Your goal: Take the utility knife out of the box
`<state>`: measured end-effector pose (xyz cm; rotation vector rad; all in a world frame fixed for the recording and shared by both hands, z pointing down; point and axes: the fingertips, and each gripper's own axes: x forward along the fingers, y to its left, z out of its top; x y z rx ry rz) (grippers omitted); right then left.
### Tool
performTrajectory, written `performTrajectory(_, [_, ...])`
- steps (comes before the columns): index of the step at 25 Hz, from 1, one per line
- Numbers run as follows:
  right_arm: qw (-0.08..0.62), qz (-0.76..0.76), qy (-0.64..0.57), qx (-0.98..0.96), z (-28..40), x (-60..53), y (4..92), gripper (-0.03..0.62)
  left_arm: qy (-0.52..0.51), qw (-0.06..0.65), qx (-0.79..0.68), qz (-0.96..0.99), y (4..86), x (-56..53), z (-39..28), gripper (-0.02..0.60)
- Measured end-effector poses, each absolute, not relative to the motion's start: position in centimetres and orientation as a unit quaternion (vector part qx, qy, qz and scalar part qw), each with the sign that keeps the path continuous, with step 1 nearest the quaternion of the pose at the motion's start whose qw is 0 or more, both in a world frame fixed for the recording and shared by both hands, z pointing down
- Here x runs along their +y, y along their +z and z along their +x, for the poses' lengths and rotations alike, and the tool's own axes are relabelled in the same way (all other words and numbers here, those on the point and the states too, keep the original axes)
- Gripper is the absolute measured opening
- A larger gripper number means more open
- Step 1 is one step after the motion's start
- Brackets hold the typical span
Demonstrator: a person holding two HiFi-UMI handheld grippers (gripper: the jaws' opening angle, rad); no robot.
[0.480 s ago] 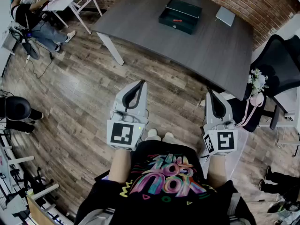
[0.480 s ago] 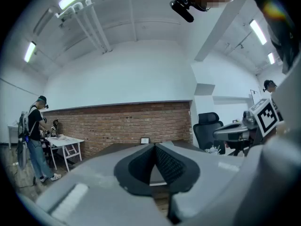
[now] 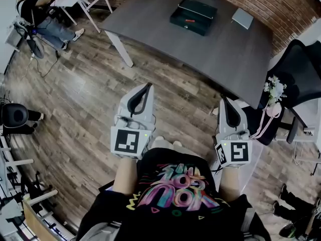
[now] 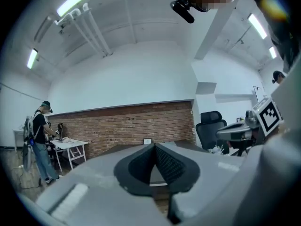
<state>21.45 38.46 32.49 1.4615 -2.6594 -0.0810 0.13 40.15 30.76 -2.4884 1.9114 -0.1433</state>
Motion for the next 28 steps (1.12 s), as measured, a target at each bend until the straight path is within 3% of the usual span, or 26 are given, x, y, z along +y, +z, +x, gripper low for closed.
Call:
performTrajectory(12, [0.059, 0.463, -0.016, -0.884, 22.3, 37.1, 34.1, -0.002, -0.051, 0.005, 0.626, -0.778, 31.9, 39.4, 0.1, 0.0])
performTrajectory(28, [0.067, 0.483, -0.014, -0.873, 14.3, 23.6, 34.2, -0.002, -0.047, 0.012, 0.606, -0.794, 31.2, 24.2, -8.0, 0.0])
